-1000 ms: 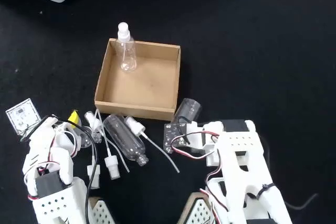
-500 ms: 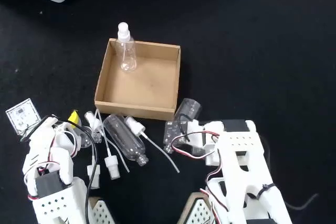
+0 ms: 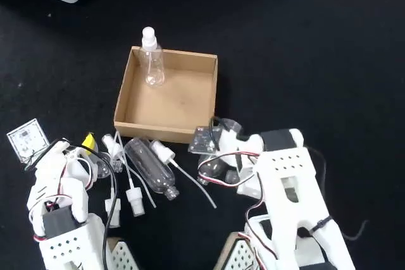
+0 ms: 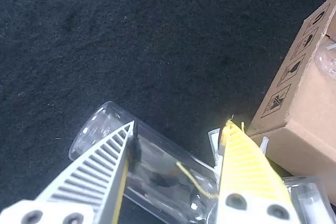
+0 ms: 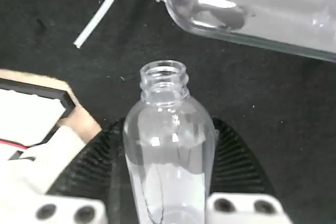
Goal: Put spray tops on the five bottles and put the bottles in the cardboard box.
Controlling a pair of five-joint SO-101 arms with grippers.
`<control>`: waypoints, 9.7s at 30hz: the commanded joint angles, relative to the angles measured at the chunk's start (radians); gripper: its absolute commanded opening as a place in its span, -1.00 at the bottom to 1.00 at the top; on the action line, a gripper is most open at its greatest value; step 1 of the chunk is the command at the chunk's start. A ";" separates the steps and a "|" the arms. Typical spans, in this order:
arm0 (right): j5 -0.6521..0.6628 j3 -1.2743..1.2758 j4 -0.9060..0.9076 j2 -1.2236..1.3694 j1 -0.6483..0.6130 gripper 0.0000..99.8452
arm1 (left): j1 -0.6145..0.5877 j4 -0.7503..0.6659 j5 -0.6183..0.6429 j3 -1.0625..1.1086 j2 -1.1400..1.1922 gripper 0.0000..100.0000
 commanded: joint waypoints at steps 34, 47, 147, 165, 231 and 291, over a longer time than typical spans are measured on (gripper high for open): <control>-0.718 -0.374 0.069 -0.236 -0.215 -0.80 | -0.002 0.044 -0.006 -0.084 -0.008 -0.51; -0.718 -0.159 -0.103 -0.412 -0.054 -0.80 | 0.031 0.146 -0.008 -0.274 -0.002 -0.51; -0.913 -0.012 -0.311 -0.407 0.055 -0.80 | 0.288 -0.077 0.258 -0.894 1.576 -0.72; -0.911 0.001 -0.316 -0.410 0.054 -0.80 | 0.348 -0.133 0.259 -0.903 1.758 -0.73; -0.914 0.062 -0.358 -0.412 -0.055 -0.80 | 0.242 -0.092 0.259 -0.700 0.964 -0.94; -0.910 0.282 -0.400 -0.997 -0.196 -0.80 | 0.193 -0.321 0.316 -0.662 0.123 -0.94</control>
